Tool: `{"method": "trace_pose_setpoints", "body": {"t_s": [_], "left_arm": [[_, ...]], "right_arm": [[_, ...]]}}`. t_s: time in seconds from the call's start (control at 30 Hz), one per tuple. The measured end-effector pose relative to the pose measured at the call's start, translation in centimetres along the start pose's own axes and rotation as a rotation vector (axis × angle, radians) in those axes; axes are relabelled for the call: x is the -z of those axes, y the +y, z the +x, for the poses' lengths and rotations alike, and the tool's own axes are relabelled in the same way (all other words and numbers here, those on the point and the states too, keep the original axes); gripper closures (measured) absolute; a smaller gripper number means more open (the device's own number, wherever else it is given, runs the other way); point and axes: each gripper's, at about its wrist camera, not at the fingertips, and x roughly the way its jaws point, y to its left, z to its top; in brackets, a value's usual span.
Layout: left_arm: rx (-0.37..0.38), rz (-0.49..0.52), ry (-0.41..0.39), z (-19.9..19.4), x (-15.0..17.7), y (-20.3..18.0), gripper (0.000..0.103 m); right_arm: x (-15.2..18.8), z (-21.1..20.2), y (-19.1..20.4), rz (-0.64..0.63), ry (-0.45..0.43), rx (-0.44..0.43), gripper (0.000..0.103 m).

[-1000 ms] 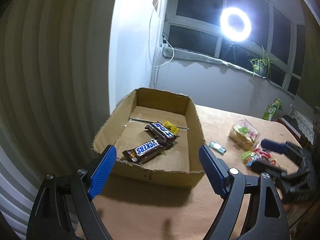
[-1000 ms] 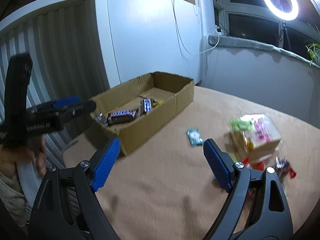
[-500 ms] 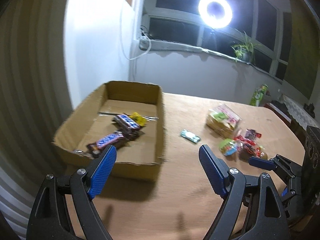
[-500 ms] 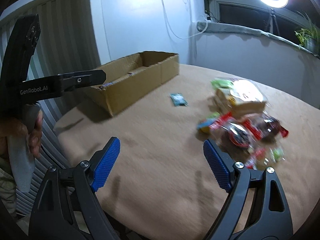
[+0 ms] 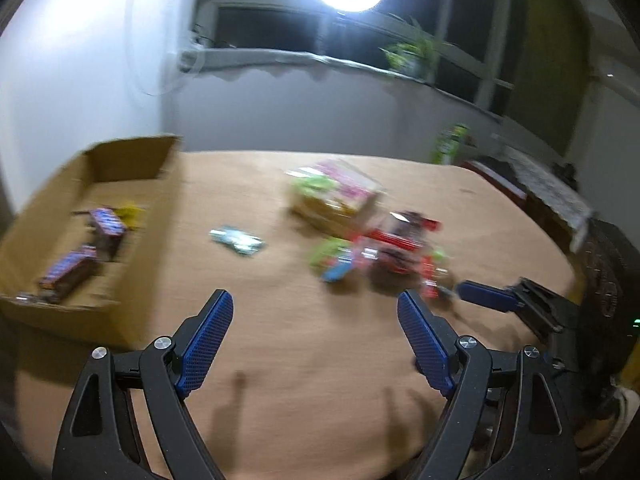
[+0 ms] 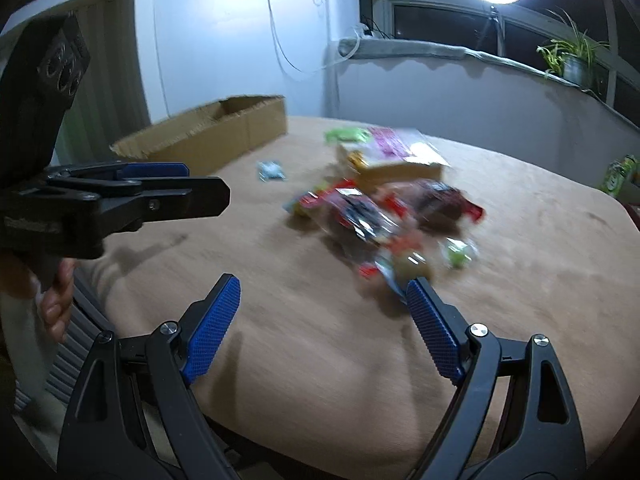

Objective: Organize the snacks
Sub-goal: 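Move both tools back over the remaining snacks, then grasp the red-trimmed jerky bag with the left gripper while the right gripper grasps the round cake cup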

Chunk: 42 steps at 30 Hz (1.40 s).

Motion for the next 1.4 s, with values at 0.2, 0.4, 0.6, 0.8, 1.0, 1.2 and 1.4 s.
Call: {"method": "trace_pose_setpoints", "body": {"t_s": [0.2,0.4,0.6,0.8,1.0,1.2,1.4], "left_arm": [[0.095,0.026,0.095,3.3,0.3,-2.6,0.02],[0.187,-0.024,0.168,6.7,-1.0,-3.1,0.03],[0.202,-0.033,0.175,7.9,-2.1,-3.3,0.034],[0.208,-0.045,0.185,8.7,-2.2,-2.8,0.049],[0.215,-0.038,0.171,8.5,-2.5,-2.5,0.06],[0.221,-0.075,0.119,7.3,-2.6,-1.3,0.064],[0.207,-0.08,0.082,5.9,-2.8,-1.0,0.072]], "right_arm": [[0.7,-0.3,-3.0,-0.001,0.005,0.032,0.015],[0.3,0.3,-4.5,0.012,0.017,0.009,0.036],[0.0,1.0,-4.5,0.0,0.021,-0.002,0.043],[-0.4,1.8,-4.3,-0.007,0.03,-0.006,0.051],[-0.5,1.8,-4.1,-0.005,0.023,-0.009,0.067],[-0.4,1.1,-4.9,0.036,0.004,-0.013,0.072],[-0.2,-0.1,-6.2,0.09,-0.015,0.001,0.073]]}}
